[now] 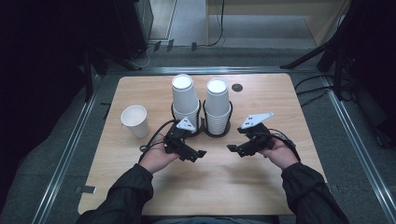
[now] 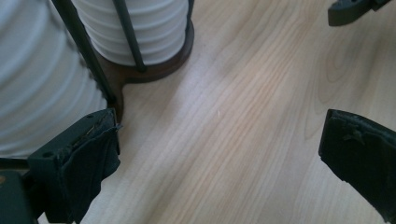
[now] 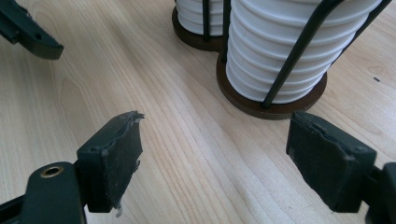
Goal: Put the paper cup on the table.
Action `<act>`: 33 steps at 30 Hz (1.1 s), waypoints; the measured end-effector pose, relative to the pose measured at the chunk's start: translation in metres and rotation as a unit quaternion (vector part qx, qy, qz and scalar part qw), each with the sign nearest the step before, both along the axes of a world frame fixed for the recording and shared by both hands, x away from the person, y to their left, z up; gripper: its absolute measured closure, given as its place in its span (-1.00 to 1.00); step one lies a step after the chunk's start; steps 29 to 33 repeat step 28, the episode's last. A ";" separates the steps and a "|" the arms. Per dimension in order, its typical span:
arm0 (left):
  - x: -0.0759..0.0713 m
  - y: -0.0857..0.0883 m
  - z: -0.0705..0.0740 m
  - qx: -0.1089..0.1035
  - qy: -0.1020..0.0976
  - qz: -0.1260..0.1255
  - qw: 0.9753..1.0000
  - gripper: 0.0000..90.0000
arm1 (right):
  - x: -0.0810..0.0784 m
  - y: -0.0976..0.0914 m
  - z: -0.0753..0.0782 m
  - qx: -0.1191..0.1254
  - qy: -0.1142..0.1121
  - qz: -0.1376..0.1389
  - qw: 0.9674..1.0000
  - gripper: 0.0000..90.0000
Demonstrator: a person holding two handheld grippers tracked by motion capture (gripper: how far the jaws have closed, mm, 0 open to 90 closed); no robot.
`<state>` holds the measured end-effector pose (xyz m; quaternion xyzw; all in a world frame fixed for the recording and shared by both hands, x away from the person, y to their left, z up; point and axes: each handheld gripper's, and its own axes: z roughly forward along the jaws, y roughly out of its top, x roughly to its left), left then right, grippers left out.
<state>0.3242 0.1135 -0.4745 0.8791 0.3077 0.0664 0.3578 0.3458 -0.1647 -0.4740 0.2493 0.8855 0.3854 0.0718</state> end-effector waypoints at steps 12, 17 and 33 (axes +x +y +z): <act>-0.001 0.000 0.003 -0.004 -0.004 -0.007 1.000 -1.00 | -0.001 -0.002 -0.001 -0.002 -0.002 0.000 1.000 -0.59; 0.000 0.001 0.003 0.000 0.000 -0.006 1.000 -1.00 | -0.002 -0.001 -0.001 -0.003 -0.002 0.002 1.000 -0.59; -0.001 0.001 0.004 0.001 -0.012 -0.007 1.000 -1.00 | -0.002 -0.002 -0.001 -0.003 -0.004 0.002 1.000 -0.59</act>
